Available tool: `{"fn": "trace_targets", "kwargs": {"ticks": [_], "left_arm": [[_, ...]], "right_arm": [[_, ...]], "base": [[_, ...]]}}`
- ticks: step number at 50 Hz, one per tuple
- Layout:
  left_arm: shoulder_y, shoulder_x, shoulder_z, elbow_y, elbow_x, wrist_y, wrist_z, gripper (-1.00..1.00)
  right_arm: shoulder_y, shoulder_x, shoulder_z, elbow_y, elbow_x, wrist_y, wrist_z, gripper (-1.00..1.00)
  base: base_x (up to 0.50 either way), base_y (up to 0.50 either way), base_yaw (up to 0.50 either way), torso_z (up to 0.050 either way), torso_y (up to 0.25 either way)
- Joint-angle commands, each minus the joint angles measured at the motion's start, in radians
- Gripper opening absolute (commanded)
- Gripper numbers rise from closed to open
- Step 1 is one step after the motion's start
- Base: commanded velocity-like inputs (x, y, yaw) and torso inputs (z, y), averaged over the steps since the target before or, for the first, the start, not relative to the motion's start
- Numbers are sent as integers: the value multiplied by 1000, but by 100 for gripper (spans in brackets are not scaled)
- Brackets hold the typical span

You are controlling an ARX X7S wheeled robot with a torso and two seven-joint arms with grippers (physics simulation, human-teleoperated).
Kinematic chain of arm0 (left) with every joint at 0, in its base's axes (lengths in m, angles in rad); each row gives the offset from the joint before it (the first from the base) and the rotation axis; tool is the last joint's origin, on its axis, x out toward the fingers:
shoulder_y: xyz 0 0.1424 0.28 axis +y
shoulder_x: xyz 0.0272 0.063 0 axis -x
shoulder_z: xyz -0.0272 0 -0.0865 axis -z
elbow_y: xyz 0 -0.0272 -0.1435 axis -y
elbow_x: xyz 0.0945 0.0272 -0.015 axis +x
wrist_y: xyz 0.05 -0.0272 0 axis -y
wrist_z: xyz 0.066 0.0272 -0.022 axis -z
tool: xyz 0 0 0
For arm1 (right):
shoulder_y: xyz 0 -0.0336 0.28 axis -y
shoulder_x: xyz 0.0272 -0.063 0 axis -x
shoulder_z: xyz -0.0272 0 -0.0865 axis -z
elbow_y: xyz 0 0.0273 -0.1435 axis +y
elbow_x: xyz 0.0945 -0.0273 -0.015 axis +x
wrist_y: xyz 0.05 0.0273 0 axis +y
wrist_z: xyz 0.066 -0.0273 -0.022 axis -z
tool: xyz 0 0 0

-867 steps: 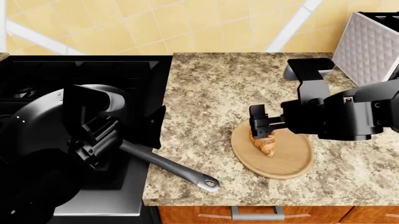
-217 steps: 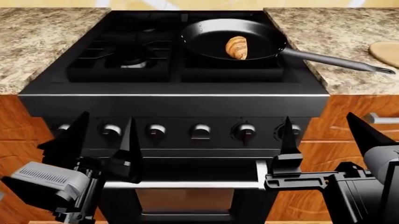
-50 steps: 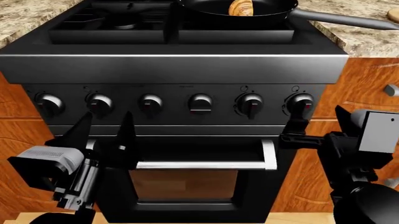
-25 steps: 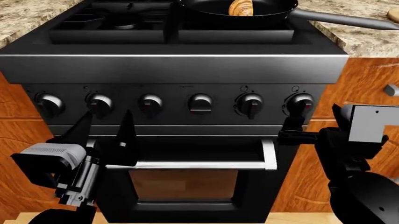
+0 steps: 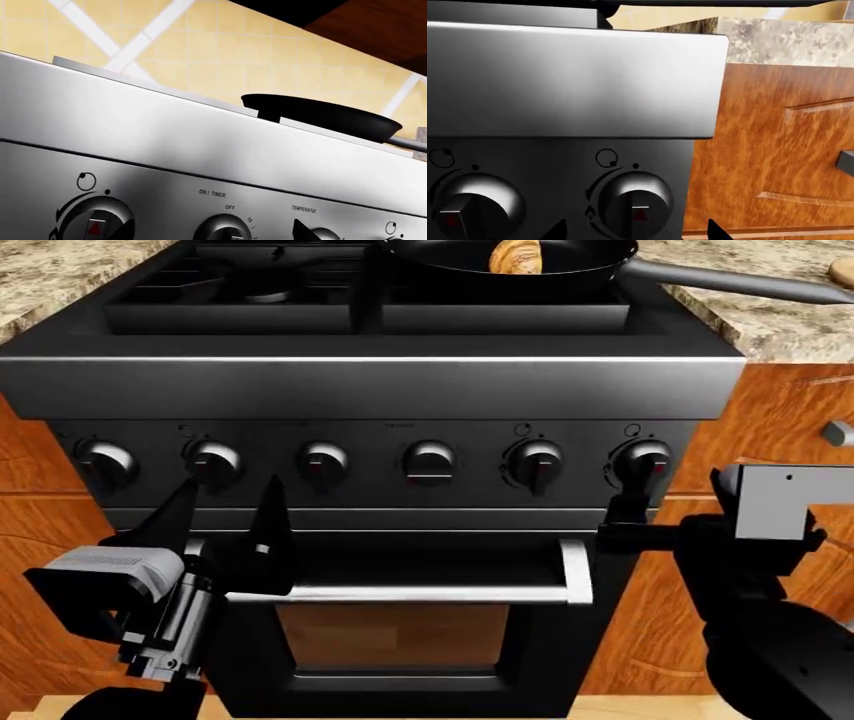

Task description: Pick the croissant and place it on the pan. Then turn on the stove to warm the croissant.

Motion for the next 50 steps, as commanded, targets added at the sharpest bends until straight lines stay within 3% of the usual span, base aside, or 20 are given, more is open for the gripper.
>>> {"fn": "trace_targets", "kwargs": {"ticks": [1,50], "left_arm": [[-1,-3,3,-2,-2,3,-3,100],[-7,-15,13,-9,-15,11,-16,100]], "right_arm": [[18,0,-10,35,-8,-8,-19,100],[78,-41,-63,232,-48,-78,-117,100]], "base": [[0,0,0,0,0],[0,0,0,0,0]]}}
